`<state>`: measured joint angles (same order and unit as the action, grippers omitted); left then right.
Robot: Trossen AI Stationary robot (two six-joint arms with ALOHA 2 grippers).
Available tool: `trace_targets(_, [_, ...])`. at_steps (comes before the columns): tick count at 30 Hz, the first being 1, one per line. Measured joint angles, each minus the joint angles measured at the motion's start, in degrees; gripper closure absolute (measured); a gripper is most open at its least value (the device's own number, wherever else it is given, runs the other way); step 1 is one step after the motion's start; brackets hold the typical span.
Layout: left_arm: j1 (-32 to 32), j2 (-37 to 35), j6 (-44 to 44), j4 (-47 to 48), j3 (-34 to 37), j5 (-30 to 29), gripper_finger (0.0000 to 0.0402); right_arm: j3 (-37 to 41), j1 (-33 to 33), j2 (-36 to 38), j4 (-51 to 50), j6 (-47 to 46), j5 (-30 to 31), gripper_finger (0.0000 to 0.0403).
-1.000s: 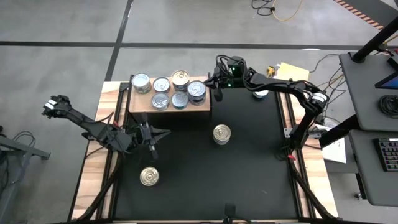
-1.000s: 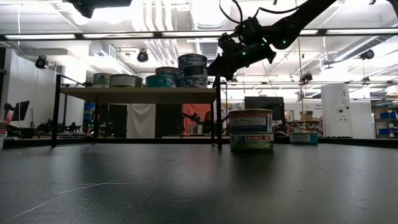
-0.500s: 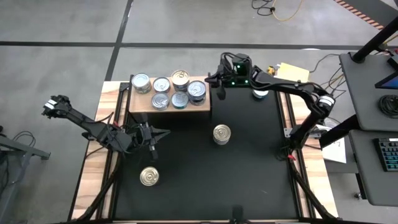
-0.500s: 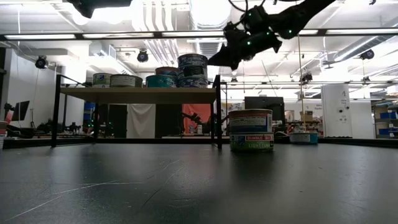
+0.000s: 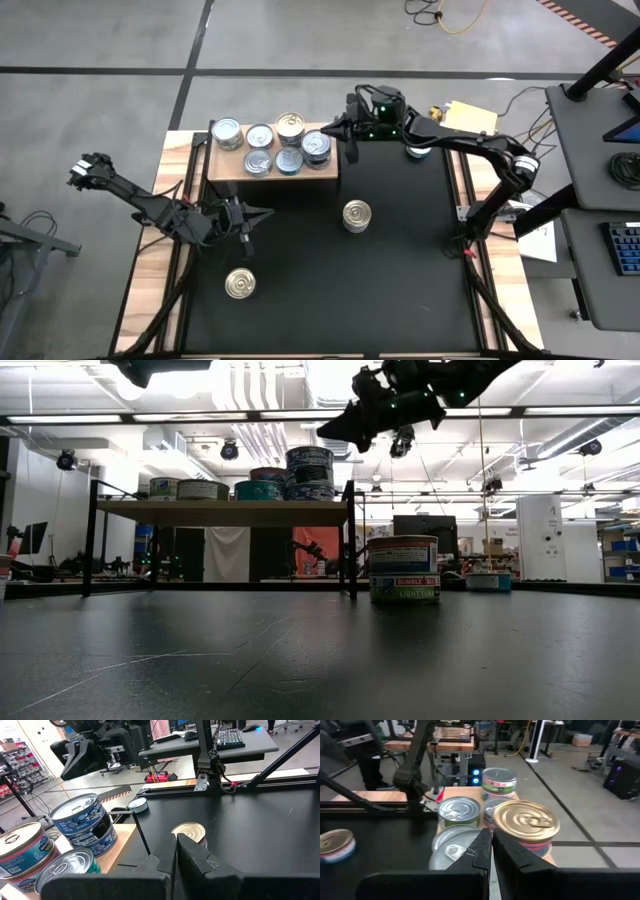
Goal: Stack canned seafood by type on shelf
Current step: Stack the blue tuna can on top of the blue tuna can on the shelf
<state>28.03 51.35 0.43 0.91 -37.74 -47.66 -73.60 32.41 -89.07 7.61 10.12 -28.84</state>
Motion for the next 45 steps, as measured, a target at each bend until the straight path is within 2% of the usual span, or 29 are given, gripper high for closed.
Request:
trace_targets(10, [0.0,0.0,0.13,-0.02,0.0,0.0,0.0401,0.07,-3.77,-0.59,-1.83,-1.08,0.35,0.0394])
trace_targets(18, [0.0,0.0,0.13,-0.02,0.0,0.0,0.0401,0.88,-3.92,-0.59,-3.09,0.08,0.58,0.0394])
trace_targets(25, [0.0,0.0,0.13,-0.02,0.0,0.0,0.0401,2.87,-3.92,-0.62,-2.56,0.6,3.63,0.0394])
trace_targets(45, [0.0,0.0,0.13,-0.02,0.02,0.02,0.0401,2.62,-4.03,0.16,-5.46,0.06,4.52,0.0394])
